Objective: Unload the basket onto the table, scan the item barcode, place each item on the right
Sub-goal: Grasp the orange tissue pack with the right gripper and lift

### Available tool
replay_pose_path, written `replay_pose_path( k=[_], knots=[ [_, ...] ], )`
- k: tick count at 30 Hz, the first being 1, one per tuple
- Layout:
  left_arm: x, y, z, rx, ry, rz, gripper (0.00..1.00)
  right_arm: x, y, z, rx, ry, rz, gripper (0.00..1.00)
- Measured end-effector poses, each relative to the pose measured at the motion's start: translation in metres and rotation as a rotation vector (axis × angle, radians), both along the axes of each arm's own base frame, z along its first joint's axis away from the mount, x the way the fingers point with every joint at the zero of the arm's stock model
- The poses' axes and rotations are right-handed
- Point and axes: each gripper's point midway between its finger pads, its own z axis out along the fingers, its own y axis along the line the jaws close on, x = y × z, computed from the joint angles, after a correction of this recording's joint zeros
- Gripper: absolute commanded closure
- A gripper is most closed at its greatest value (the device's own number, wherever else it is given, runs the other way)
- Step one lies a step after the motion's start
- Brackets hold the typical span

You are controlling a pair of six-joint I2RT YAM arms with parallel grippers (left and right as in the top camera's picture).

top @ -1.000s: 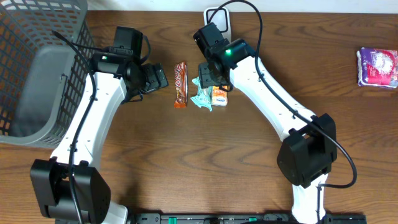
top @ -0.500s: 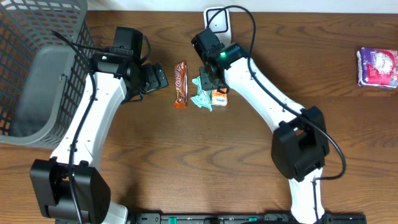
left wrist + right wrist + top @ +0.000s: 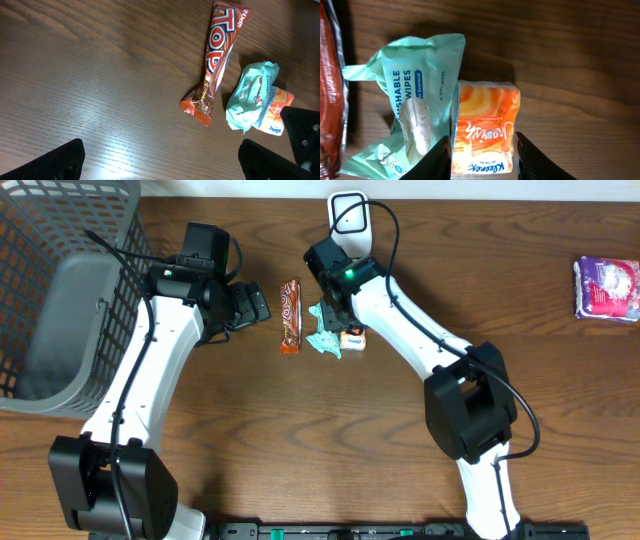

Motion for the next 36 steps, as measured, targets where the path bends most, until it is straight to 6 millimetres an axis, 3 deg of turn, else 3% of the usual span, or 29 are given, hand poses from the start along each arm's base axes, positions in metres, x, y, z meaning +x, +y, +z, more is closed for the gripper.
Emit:
replay_pose_path(
  k=[5, 13, 16, 21, 28, 36],
  knots=[
    [0.0, 0.0, 0.0, 0.0, 0.0, 0.0, 0.02, -0.003, 0.001, -0.01, -0.037, 0.007, 0.009, 0.62],
    [0.0, 0.0, 0.0, 0.0, 0.0, 0.0, 0.02, -0.011, -0.002, -0.044, -0.113, 0.056, 0.022, 0.63],
    [0.0, 0.0, 0.0, 0.0, 0.0, 0.0, 0.02, -0.011, -0.004, -0.043, -0.126, 0.054, 0.021, 0.67],
    [0.0, 0.0, 0.0, 0.0, 0.0, 0.0, 0.02, -0.013, -0.008, -0.043, -0.144, 0.061, 0.021, 0.91],
    [0.0, 0.0, 0.0, 0.0, 0.0, 0.0, 0.02, -0.02, -0.021, -0.043, -0.143, 0.13, -0.002, 0.94],
    [0.0, 0.0, 0.0, 0.0, 0.0, 0.0, 0.02, -0.014, -0.036, -0.031, 0.156, 0.279, -0.018, 0.93]
  ],
)
